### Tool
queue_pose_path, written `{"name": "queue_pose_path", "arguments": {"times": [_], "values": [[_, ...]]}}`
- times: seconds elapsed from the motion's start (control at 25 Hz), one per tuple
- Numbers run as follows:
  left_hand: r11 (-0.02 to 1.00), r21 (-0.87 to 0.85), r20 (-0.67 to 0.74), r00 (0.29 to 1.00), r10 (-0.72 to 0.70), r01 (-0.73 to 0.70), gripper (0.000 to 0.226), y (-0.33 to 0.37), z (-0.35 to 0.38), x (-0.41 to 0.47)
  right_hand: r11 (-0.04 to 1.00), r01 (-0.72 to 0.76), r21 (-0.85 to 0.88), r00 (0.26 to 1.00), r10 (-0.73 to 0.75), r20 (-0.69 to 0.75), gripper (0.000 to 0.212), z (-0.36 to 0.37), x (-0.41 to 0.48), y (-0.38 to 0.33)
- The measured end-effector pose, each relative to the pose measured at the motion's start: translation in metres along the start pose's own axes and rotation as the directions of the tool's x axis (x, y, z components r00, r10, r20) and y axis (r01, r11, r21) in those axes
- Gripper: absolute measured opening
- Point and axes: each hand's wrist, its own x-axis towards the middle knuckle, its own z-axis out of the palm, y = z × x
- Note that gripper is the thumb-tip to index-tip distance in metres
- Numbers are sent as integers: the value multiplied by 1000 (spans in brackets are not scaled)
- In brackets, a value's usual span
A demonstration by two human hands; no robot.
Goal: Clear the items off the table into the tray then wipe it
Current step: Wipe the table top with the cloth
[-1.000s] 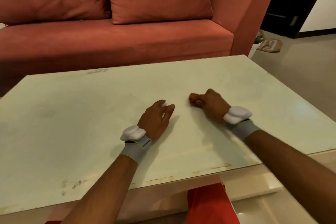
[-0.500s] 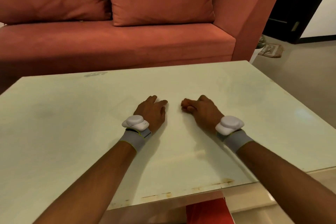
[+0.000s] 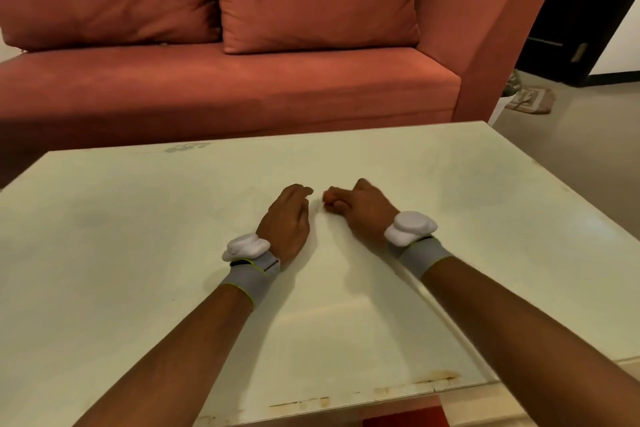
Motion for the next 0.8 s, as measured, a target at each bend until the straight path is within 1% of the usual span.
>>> {"name": "queue_pose_path", "arguments": {"times": [0.08, 0.12, 0.16, 0.2, 0.28, 0.36, 0.4, 0.48, 0.56, 0.6, 0.64, 0.68, 0.72, 0.76, 0.8], "values": [[996, 91, 66, 998, 5, -11, 41, -1, 5, -1, 972, -224, -67, 974, 221, -47, 30, -25, -6, 46], [991, 135, 89, 996, 4, -16, 39, -2, 7, 0, 957, -279, -85, 960, 276, -48, 30, -35, -20, 59], [986, 167, 97, 995, 1, -17, 39, -3, 9, 1, 959, -278, -57, 960, 276, -35, 29, -41, -36, 60], [983, 182, 93, 996, 2, -19, 41, -3, 11, 3, 974, -229, -7, 973, 228, -19, 28, -41, -51, 52], [980, 193, 92, 995, 25, -42, 48, -1, 11, 6, 989, -79, 121, 997, 78, 15, 21, -22, -63, 4], [990, 140, 60, 998, -22, 13, 48, 4, 10, 13, 987, 6, 159, 999, -12, 41, 17, -1, -44, -31], [991, 119, 40, 997, -61, 56, 47, 6, 9, 18, 988, 12, 156, 999, -16, 29, 18, 7, -26, -33], [988, 128, 4, 996, -88, 87, 48, 9, 7, 26, 996, -30, 84, 999, 33, -24, 24, 4, 8, -2], [981, 176, 22, 996, -83, 78, 44, 7, 9, 35, 980, -190, -65, 981, 186, -64, 30, -19, 18, 55], [975, 211, 38, 996, -79, 69, 40, 4, 10, 41, 954, -282, -104, 958, 273, -90, 32, -32, 9, 79], [967, 248, 54, 996, -68, 53, 37, 0, 10, 50, 934, -344, -101, 937, 333, -109, 32, -42, -6, 92], [958, 284, 65, 996, -55, 34, 36, -5, 10, 62, 928, -369, -57, 925, 360, -118, 30, -47, -21, 90], [948, 317, 64, 996, -56, 33, 37, -10, 10, 75, 937, -349, 2, 931, 347, -111, 28, -47, -33, 74], [936, 348, 47, 996, -72, 51, 38, -15, 8, 87, 961, -274, 50, 956, 277, -92, 26, -42, -40, 50], [922, 379, 28, 995, -95, 78, 38, -20, 7, 98, 982, -172, 79, 982, 177, -65, 26, -34, -39, 22]]}}
